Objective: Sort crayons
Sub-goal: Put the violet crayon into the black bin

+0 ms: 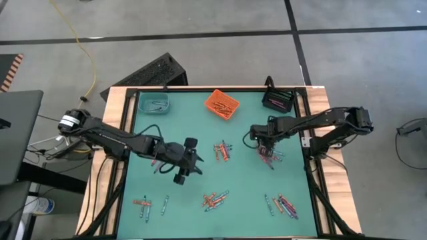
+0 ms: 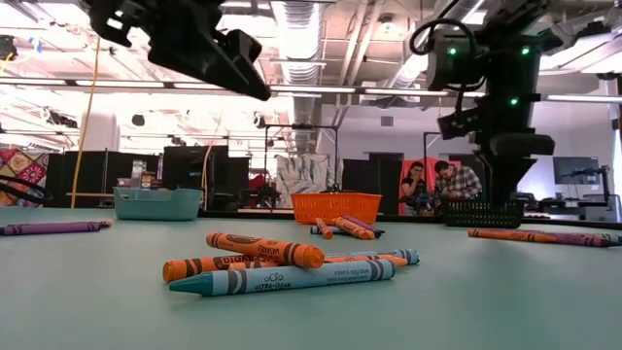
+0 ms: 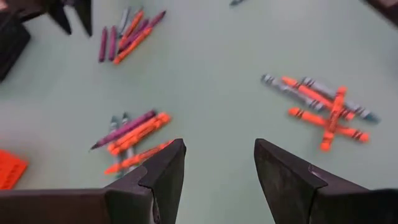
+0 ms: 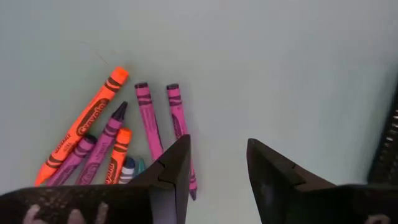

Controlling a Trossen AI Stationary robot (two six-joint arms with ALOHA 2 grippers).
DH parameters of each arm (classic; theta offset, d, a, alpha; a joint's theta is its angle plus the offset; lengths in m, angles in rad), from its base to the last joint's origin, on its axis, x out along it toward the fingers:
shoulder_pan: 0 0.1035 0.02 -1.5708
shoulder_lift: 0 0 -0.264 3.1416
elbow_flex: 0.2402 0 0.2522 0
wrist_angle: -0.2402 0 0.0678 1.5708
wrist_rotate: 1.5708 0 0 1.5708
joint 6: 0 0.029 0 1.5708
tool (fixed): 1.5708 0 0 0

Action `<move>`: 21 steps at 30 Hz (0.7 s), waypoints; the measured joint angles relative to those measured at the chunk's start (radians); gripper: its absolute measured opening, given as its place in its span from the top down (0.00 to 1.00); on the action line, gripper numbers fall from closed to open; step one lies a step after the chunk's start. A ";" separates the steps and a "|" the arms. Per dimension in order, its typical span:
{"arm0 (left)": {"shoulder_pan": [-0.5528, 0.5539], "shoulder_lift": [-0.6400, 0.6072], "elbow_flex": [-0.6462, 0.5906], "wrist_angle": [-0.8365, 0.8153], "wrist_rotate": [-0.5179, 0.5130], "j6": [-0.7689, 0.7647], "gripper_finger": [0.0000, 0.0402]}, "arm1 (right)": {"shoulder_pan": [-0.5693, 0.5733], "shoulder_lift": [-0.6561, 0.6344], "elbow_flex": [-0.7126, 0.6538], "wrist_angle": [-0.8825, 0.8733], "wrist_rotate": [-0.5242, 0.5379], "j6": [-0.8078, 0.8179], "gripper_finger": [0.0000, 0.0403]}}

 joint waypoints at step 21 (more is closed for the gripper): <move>-0.065 0.000 -0.156 0.298 0.000 -0.039 0.54 | -0.043 0.037 -0.057 0.135 -0.095 -0.081 0.69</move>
